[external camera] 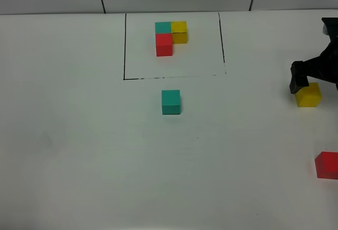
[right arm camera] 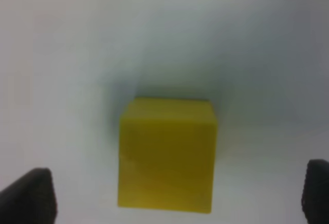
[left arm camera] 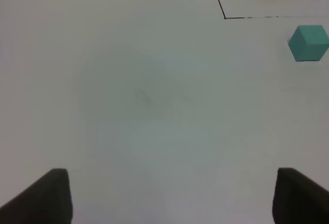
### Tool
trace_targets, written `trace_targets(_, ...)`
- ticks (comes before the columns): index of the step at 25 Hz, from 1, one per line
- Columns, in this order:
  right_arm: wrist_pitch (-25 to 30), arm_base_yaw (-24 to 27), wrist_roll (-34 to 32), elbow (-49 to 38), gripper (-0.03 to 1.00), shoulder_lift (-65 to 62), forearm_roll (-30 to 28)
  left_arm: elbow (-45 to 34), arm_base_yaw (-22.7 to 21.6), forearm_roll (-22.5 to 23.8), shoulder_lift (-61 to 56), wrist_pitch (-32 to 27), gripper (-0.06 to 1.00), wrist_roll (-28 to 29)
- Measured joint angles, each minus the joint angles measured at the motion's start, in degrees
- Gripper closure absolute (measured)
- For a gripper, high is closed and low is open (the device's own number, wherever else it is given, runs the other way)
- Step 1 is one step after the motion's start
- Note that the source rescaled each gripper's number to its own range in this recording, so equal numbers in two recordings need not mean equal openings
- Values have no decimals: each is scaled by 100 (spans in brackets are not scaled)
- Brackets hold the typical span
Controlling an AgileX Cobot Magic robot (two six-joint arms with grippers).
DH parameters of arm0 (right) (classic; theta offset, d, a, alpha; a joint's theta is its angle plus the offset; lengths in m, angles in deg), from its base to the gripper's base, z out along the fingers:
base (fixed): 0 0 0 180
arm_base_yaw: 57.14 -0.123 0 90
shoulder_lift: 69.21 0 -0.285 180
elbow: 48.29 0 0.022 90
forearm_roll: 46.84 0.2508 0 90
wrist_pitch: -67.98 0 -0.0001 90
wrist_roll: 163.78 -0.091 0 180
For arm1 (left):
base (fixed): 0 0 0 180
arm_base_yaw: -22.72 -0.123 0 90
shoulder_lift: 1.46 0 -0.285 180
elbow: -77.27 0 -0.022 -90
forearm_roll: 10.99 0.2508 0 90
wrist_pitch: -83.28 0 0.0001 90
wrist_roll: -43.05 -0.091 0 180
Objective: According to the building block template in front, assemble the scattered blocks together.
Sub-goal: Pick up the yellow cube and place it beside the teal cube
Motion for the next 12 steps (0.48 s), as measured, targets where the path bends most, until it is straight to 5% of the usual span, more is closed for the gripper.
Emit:
trace_targets(6,-185,2,34,0,5,323,0,0,0,0,0,-5,18,0)
trace_targets(12,-224,2,34,0,35,411,0,0,0,0,4,-5,18,6)
